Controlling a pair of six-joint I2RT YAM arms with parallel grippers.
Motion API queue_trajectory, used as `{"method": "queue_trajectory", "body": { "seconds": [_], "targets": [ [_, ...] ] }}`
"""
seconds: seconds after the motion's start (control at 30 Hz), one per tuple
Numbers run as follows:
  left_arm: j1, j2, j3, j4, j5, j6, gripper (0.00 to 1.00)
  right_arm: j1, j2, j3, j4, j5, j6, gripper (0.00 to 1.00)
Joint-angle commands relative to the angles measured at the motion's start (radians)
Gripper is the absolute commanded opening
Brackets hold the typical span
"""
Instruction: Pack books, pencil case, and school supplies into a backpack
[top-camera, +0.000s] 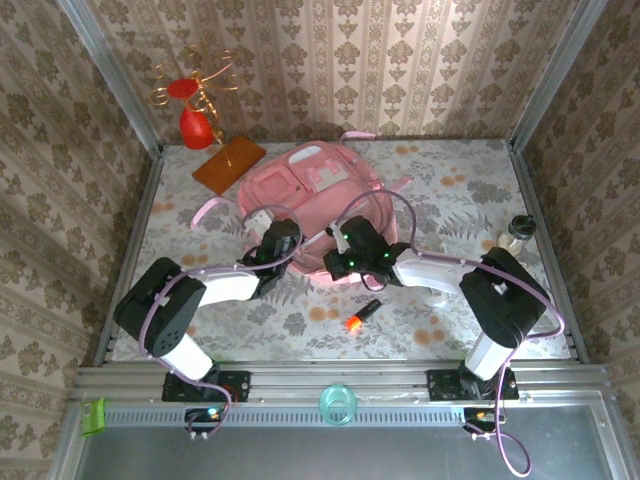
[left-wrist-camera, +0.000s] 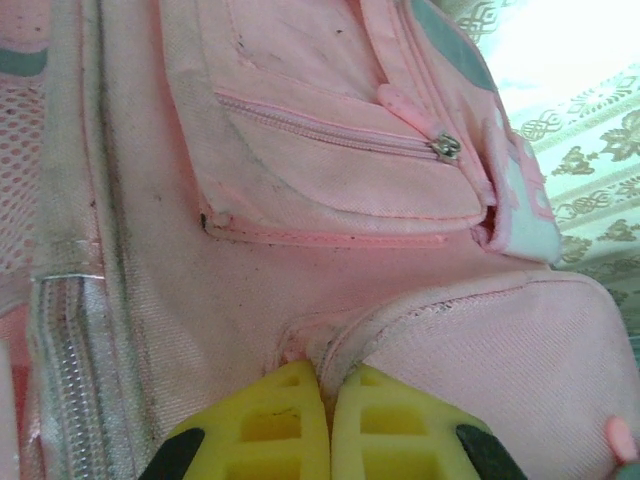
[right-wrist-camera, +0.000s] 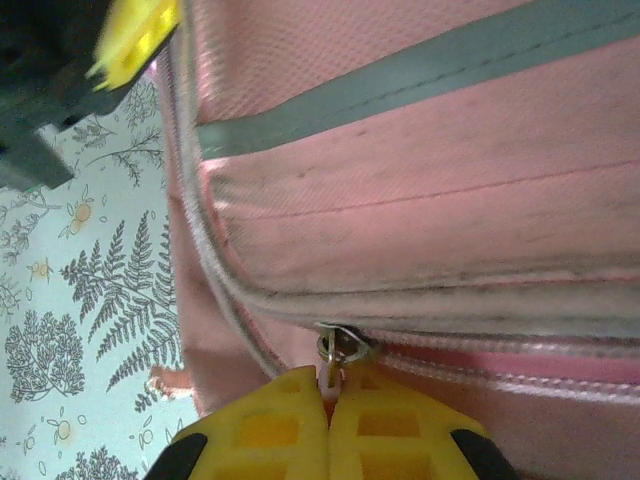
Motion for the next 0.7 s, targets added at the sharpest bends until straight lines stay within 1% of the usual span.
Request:
{"method": "queue_trajectory", "body": {
  "seconds": [0.0,0.13,0.27,0.37,0.47,0.67],
  "targets": [
    [-0.033,-0.085,-0.015,0.078,0.060,-0.047,0.00,-0.081,-0.050,0.031,-0.013,-0.022,-0.052,0.00],
    [-0.046,-0.077,-0.020,0.094,0.070,-0.086,0.00,-0.173,-0.069,0.062,-0.114,-0.065,-0.124,0.00],
    [-0.062,-0.050,-0.005,0.118,0.021,-0.093,0.00,-0.176,-0.103,0.026,-0.146,-0.118,-0.139,0.00],
    [-0.064,-0.035,0.010,0.126,-0.006,-0.094,0.00,-0.138,-0.121,-0.031,-0.126,-0.123,-0.119,0.00],
    [-0.074,-0.027,0.023,0.124,-0.021,-0.102,0.00,-0.090,-0.120,-0.062,-0.070,-0.117,-0.077,0.00],
    [-0.106,-0.016,0.030,0.130,-0.055,-0.112,0.00,0.019,-0.026,-0.010,0.049,-0.094,0.001,0.00]
  ]
}}
